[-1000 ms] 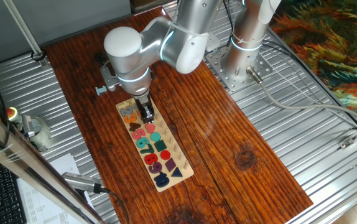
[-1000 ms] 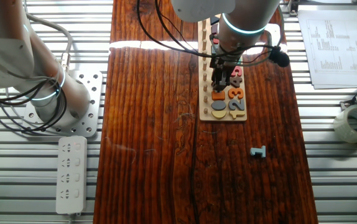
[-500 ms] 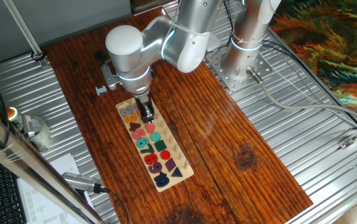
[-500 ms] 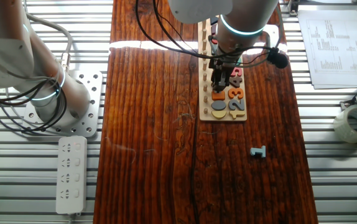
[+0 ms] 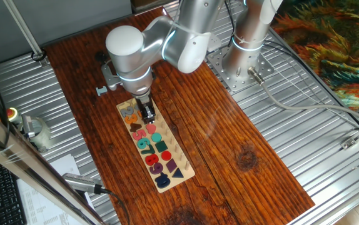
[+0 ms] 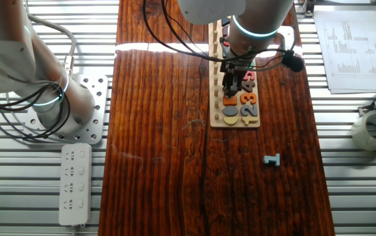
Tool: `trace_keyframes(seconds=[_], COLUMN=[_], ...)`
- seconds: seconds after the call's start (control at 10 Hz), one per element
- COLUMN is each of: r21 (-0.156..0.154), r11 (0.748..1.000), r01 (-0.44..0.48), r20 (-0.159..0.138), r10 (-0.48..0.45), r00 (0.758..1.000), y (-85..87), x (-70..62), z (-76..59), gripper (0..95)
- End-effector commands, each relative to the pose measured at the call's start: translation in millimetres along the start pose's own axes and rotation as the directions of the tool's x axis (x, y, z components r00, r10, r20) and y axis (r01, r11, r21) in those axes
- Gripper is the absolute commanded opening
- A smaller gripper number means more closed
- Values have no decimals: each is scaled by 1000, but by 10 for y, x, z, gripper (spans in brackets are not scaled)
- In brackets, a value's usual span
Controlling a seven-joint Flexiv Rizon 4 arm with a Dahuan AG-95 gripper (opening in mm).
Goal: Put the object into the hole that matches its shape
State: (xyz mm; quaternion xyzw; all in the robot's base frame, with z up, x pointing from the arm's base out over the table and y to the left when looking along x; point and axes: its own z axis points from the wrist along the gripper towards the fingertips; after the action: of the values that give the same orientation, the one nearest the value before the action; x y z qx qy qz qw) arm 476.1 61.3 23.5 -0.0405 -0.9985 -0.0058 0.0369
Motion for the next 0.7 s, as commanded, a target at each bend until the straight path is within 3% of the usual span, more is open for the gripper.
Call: trace_keyframes(seconds=[0.1, 0.7], r21=[3, -2], r11=[1000, 1000], r01=[-8, -16], r20=[-5, -7], r10=[8, 16], r00=[1000, 1000], y=[0, 0], x=[3, 6], z=[0, -4], gripper=[0, 0])
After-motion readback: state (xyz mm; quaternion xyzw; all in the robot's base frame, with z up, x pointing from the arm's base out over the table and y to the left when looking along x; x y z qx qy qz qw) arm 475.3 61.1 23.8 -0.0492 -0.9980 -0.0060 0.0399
